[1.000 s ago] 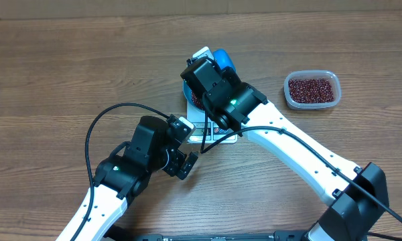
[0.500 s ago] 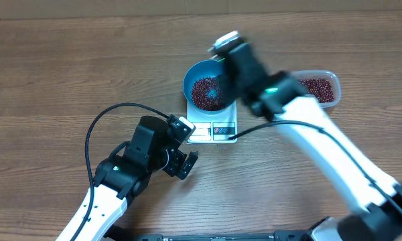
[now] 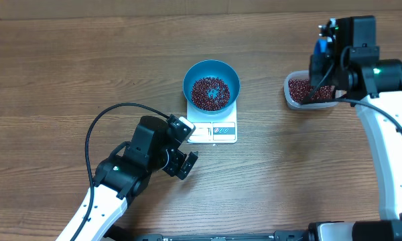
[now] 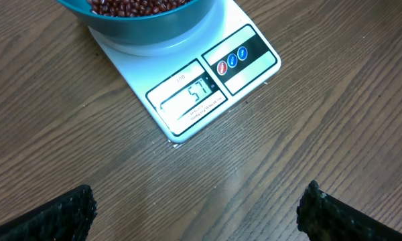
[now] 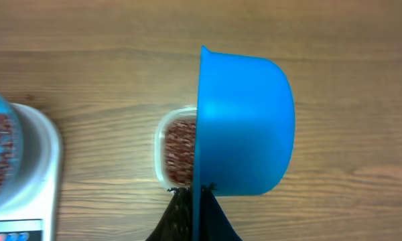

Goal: Scoop item into bowl and weigh 150g on scale
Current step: 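Return the scoop to the bean tub and scoop more beans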

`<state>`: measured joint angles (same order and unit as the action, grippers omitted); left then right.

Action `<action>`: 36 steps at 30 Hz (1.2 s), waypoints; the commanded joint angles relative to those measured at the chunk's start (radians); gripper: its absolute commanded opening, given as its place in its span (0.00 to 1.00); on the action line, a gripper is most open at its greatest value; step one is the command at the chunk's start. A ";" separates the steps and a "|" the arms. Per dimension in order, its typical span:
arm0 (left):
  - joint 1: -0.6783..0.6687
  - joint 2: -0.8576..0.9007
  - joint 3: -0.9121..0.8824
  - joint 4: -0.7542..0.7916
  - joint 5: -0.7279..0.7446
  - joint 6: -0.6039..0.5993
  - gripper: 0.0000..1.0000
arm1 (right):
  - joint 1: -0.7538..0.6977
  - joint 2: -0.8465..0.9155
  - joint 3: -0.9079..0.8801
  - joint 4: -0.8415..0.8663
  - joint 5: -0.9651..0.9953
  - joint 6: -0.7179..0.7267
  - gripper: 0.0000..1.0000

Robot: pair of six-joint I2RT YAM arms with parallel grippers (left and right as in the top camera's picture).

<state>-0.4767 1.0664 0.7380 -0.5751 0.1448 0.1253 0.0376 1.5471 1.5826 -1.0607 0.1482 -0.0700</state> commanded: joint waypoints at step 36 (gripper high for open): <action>-0.002 0.006 -0.003 0.003 -0.006 -0.017 0.99 | -0.019 0.367 -0.026 -0.038 0.000 -0.019 0.04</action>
<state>-0.4767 1.0664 0.7380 -0.5751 0.1448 0.1253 0.0204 1.8900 1.5612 -1.0969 0.2459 -0.0879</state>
